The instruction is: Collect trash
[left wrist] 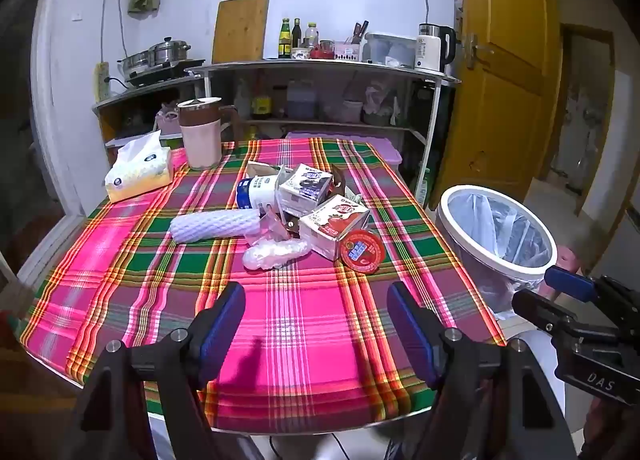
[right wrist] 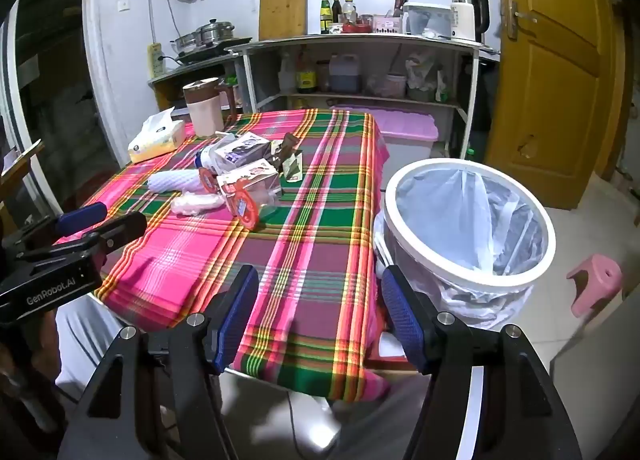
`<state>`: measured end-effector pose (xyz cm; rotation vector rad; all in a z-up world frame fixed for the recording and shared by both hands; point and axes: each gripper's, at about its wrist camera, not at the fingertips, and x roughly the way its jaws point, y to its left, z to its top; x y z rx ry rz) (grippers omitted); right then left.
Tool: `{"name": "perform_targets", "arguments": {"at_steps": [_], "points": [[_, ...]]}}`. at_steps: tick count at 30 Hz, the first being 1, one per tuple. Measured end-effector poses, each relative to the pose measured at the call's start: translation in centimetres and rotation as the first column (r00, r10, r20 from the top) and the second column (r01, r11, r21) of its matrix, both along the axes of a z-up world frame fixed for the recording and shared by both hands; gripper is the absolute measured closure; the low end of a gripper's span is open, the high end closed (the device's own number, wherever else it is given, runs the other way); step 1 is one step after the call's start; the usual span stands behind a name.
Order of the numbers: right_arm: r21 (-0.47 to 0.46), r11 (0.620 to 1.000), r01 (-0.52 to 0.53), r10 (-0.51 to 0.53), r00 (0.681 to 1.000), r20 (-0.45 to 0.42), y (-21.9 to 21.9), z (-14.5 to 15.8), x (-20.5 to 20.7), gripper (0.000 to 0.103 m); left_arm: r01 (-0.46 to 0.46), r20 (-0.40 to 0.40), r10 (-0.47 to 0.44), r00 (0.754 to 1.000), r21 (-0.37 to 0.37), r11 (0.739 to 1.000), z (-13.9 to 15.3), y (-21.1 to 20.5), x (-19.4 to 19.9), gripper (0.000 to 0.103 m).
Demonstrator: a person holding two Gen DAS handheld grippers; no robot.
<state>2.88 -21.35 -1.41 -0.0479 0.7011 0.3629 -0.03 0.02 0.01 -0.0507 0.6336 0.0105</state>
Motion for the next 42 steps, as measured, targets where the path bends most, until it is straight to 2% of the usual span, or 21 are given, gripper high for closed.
{"name": "perform_targets", "arguments": {"at_steps": [42], "points": [[-0.009, 1.0, 0.0, 0.0, 1.0, 0.011, -0.08, 0.24, -0.14, 0.038, 0.002, -0.013, -0.002, 1.0, -0.006, 1.0, -0.53, -0.6, -0.15, 0.03]]}}
